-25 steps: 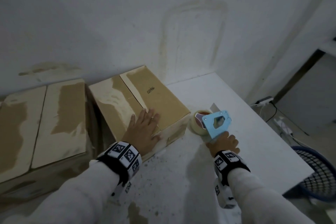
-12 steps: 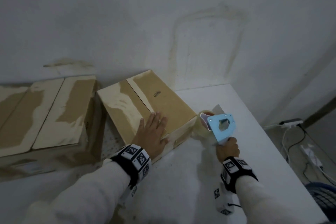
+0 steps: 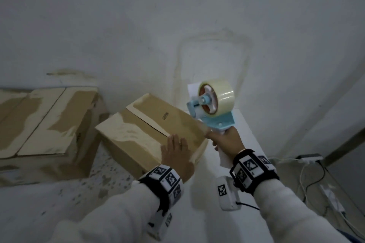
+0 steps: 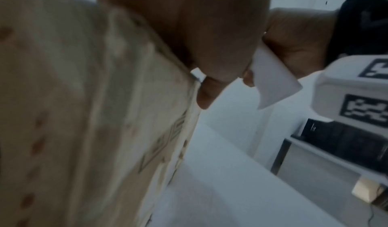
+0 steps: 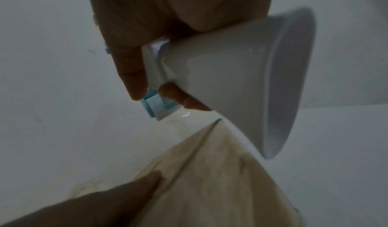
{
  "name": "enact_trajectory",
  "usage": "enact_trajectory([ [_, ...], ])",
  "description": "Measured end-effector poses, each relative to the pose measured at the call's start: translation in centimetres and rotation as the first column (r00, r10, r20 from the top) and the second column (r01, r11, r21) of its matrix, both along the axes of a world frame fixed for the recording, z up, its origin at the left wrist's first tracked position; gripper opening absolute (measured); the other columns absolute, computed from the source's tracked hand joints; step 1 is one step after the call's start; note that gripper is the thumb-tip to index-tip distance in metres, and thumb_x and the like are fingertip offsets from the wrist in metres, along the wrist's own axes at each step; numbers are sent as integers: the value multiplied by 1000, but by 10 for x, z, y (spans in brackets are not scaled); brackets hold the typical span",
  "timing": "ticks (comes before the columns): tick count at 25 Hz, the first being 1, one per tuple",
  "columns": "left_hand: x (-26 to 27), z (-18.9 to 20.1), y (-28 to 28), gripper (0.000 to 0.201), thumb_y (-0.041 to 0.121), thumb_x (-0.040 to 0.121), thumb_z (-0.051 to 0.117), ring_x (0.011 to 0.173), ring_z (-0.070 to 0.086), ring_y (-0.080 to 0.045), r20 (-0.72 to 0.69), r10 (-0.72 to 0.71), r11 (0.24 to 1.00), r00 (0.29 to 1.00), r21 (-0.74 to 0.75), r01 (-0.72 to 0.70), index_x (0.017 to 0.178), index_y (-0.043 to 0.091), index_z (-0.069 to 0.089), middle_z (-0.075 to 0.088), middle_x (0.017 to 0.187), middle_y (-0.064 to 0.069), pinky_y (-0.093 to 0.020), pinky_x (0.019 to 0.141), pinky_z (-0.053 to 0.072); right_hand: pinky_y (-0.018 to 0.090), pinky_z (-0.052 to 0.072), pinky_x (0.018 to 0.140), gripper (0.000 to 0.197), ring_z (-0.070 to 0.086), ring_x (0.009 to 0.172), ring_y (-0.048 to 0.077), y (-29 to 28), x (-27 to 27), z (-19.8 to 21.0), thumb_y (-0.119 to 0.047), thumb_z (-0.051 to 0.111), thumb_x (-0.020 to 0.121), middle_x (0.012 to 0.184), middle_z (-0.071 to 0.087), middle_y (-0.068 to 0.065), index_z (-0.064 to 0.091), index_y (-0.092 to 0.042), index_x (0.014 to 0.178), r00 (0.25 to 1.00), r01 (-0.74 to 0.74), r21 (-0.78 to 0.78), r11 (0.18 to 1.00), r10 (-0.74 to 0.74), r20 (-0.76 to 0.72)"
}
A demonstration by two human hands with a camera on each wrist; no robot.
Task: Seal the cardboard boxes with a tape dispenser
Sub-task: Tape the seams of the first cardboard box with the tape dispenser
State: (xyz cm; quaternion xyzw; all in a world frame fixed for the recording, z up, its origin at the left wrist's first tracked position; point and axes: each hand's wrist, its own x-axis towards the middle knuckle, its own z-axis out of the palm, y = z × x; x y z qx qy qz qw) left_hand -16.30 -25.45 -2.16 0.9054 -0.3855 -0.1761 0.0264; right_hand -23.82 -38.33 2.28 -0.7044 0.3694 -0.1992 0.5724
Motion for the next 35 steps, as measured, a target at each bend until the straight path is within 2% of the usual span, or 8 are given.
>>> enact_trajectory([
  [2,4,14,3,62,35,94,38,145,9,-28,-153,-12,993,988,-116,-6,148,15,17,9,158,-11,-44,116,15,27,40,48,15,47,43,17,8,6,14,-6,71,74,48,54,2,59,-8,66,994,-100,18,995,99,50],
  [4,26,37,13,43,31,98,36,126,43,-24,-465,119,850,877,-409,-332,137,14,42,41,144,-8,-33,101,36,28,37,47,20,43,42,20,18,11,25,-1,69,76,49,51,7,55,-6,62,980,-167,38,985,161,117],
  [7,73,68,35,56,47,96,37,97,61,-27,-935,96,398,342,-279,-874,130,3,47,57,121,-12,-32,77,48,27,34,44,19,41,45,21,30,22,36,3,67,77,53,48,11,55,-5,65,955,-247,47,968,235,182],
  [11,114,79,59,101,73,79,42,104,62,-36,-988,-123,485,-92,21,-874,136,-11,33,53,131,-28,-40,89,49,26,34,42,17,40,46,21,45,40,40,4,68,76,51,47,9,55,-5,68,935,-294,49,954,277,219],
  [17,139,69,51,11,16,93,53,54,67,-10,-992,-90,306,87,-111,-945,96,8,60,70,65,-4,-19,50,55,25,36,41,14,44,47,17,55,58,39,7,67,76,53,51,6,57,-3,75,911,-358,30,933,343,229],
  [25,187,65,59,20,-7,81,60,53,61,-18,-873,166,250,458,-413,-876,100,-1,63,63,74,-16,-21,42,52,27,36,45,15,44,46,15,59,77,16,-2,70,77,51,53,0,61,-13,73,920,-370,18,929,363,148],
  [28,228,69,74,28,-6,80,65,43,64,-14,-845,214,164,491,-464,-870,98,8,50,66,72,-16,-22,43,49,26,37,42,14,46,45,16,52,75,19,1,70,76,51,55,3,59,-7,71,927,-352,36,935,343,149],
  [35,276,47,72,15,-5,72,73,69,67,-20,-684,286,484,671,-502,-717,76,8,66,68,70,-8,-27,65,51,31,40,49,16,46,42,20,44,115,7,-6,70,77,50,53,8,57,-6,68,925,-375,-26,927,372,-80],
])
